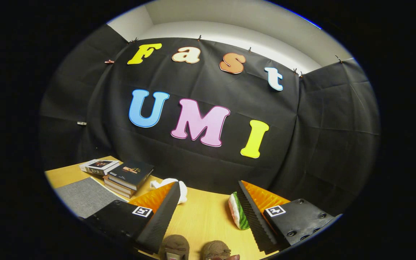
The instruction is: Open the storage box then place both shoes into the box .Put the left shoe in first, then the right shoe, with the right side of both shoes facing outward in a uniform manner.
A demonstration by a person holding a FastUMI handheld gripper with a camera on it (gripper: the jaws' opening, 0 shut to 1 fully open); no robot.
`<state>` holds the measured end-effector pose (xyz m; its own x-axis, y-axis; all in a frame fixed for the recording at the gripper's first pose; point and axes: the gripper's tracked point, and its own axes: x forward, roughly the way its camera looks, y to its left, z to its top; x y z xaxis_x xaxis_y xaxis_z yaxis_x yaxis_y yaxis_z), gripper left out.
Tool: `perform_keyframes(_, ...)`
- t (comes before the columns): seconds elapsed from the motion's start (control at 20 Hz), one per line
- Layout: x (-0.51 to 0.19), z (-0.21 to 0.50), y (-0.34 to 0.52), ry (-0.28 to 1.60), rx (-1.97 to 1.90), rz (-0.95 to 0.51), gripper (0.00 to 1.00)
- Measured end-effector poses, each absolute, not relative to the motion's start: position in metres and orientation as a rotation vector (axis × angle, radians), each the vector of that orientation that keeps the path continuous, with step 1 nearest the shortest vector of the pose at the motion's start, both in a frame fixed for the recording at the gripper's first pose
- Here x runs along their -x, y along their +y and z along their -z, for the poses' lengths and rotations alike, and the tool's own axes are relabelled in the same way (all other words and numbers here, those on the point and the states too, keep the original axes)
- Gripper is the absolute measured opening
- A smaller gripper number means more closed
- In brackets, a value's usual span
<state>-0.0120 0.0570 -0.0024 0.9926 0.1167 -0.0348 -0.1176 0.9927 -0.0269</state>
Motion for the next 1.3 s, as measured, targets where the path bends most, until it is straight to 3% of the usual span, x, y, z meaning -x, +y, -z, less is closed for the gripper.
perform_keyframes(0.25,0.018,0.002,0.07,0.044,0.04,-0.141,0.97)
perform_keyframes(0.5,0.024,0.012,0.098,0.108,-0.023,-0.254,0.97)
perform_keyframes(1.05,0.078,0.083,0.189,0.479,-0.363,-0.679,0.99)
perform_keyframes(1.3,0.098,0.121,0.22,0.727,-0.607,-0.787,0.98)
